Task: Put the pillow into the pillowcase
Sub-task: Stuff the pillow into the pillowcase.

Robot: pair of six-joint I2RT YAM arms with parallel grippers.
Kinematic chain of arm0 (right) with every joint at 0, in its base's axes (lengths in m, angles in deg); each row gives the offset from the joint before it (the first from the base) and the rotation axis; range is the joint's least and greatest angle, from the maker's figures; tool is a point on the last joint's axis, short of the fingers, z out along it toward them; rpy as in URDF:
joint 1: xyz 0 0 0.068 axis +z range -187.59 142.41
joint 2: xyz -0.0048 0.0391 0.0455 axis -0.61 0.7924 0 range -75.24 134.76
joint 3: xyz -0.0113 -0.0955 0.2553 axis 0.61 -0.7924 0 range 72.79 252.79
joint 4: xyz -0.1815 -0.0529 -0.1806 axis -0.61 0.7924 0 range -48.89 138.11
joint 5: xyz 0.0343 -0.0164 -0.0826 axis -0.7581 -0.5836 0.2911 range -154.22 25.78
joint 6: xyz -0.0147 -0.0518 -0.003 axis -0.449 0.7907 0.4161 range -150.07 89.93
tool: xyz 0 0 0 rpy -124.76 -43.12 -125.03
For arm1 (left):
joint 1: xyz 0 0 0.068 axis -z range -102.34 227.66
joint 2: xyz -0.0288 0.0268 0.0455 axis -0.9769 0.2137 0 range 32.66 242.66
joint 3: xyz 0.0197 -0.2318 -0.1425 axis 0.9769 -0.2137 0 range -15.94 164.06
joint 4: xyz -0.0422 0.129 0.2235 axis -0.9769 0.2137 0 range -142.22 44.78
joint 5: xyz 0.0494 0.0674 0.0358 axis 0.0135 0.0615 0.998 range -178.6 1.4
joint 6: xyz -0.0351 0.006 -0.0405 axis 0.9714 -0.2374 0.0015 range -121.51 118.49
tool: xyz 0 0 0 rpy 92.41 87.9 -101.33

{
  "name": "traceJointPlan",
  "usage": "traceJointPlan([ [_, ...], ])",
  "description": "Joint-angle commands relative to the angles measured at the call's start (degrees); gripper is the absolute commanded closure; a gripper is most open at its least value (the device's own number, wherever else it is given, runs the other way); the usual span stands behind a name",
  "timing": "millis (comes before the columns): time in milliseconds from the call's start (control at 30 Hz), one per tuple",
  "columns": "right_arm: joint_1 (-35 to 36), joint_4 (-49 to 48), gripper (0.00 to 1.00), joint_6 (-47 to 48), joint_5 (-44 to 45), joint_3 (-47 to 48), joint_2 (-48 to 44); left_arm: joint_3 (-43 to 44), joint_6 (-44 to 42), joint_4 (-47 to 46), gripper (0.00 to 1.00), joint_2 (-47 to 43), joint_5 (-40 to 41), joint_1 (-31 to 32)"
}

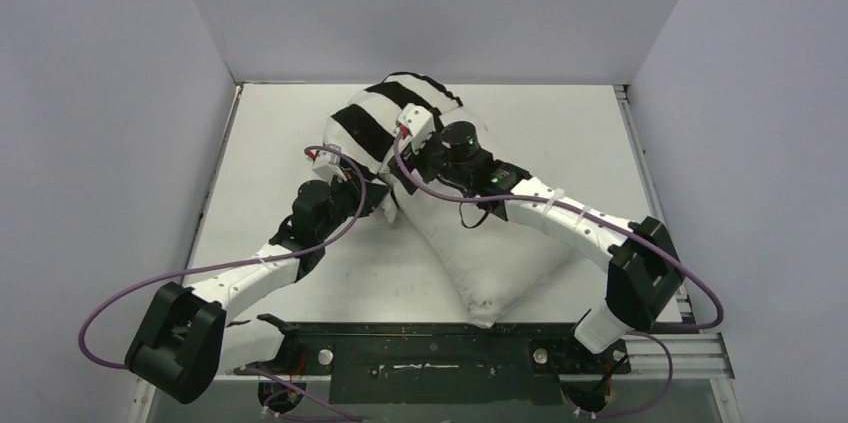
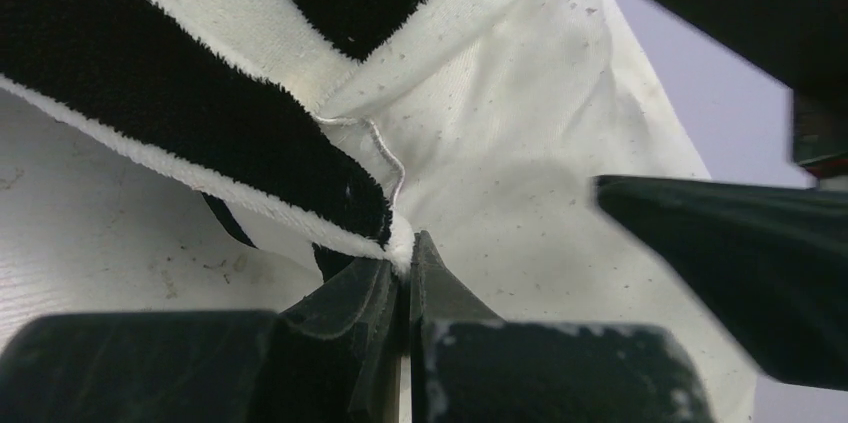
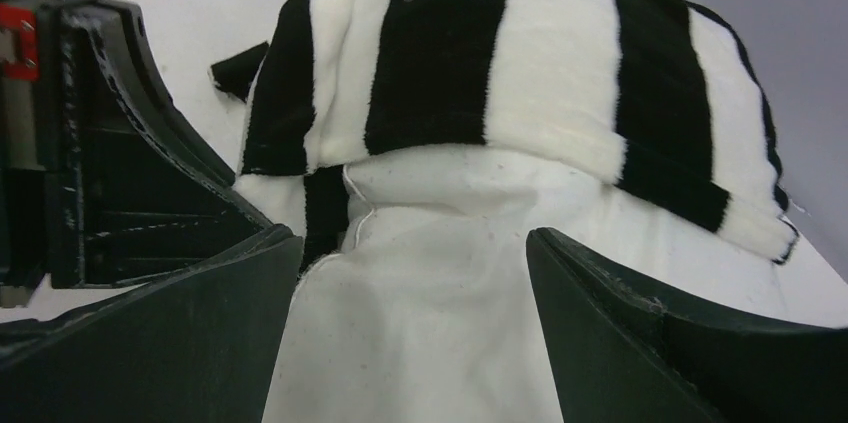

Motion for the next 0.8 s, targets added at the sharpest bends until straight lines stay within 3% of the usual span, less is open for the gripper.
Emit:
traceJointPlan([
  [0,0.1,1.7,0.15,9.1,-2.1,2.8,6.6,3.5,0.5,-1.3,1.00,-3.9,-1.2,0.4],
  [200,-1.4,-1.9,0.17,9.4,-0.7,6.5,19.2,5.8,-0.1,2.9,1.00,-7.1,1.8,2.0],
  [300,-3.1,-6.5,0.30,4.0,-0.1,9.1,23.7,8.3,-1.6,7.1,1.00,-6.1,2.9,2.9],
  [367,-4.0,-11.1,0.57,-1.2,-2.6,11.0,25.4,8.6,-1.0,7.4,1.00,-6.0,2.8,3.5],
  [433,-4.0,-17.4,0.96,-7.3,-3.3,11.7,25.8,8.7,0.0,7.1,1.00,-6.6,2.8,4.0],
  [600,-4.8,-46.2,1.00,-29.6,-3.6,5.0,21.0,12.3,-0.3,11.0,1.00,-8.4,3.6,5.9],
  [767,-3.9,-48.6,1.00,-34.7,1.6,9.1,19.8,17.1,-2.1,13.2,1.00,-9.6,4.6,11.6],
])
